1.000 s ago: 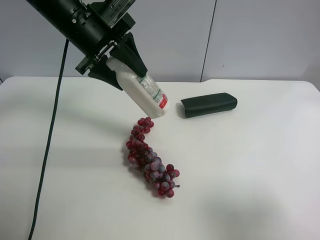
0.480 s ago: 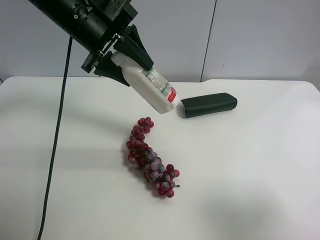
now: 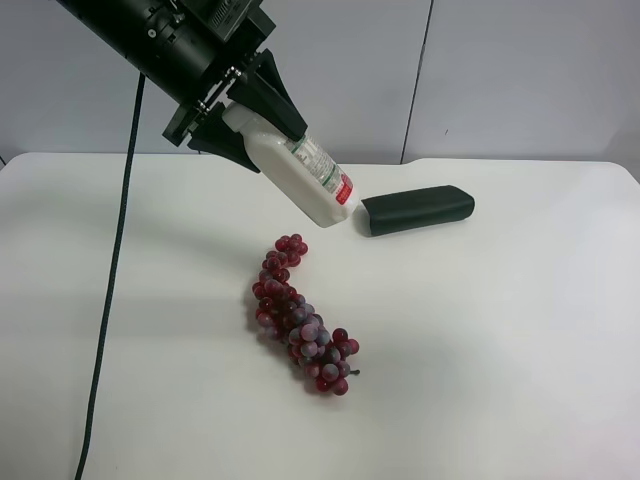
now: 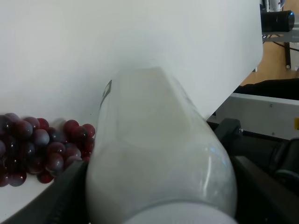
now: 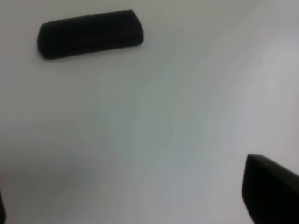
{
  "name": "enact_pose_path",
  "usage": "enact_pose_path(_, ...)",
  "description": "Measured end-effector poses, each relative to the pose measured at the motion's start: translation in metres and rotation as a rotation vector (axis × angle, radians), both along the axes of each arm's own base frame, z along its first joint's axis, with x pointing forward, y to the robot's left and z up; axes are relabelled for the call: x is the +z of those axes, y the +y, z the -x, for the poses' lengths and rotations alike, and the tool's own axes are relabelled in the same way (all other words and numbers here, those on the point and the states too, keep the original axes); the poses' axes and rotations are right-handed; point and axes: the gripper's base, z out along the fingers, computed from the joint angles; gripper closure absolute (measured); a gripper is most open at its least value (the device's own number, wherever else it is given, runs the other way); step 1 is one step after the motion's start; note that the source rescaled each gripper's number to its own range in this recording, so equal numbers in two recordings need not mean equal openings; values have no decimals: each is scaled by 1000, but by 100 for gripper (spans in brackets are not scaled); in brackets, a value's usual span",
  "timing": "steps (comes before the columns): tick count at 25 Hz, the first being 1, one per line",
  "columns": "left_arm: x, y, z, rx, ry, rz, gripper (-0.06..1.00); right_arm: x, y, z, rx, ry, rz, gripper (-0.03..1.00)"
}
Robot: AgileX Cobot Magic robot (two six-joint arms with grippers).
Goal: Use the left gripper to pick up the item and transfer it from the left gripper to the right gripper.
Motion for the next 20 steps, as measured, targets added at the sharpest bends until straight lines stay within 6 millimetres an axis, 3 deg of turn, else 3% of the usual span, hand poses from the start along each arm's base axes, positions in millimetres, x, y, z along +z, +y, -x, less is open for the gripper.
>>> enact_pose_path(3, 0, 0, 0, -2, -3, 0, 92, 12, 8, -36, 110, 34, 48, -3)
enact_pose_path(9, 0, 0, 0, -3, -4, 0, 92, 2, 53, -102, 435, 91, 185, -3)
enact_pose_path(15, 0, 0, 0, -9, -9, 0, 92, -15, 108, -137, 674, 94, 272, -3)
enact_pose_path(20, 0, 0, 0, -10, -11, 0, 92, -28, 134, -156, 769, 80, 316, -3)
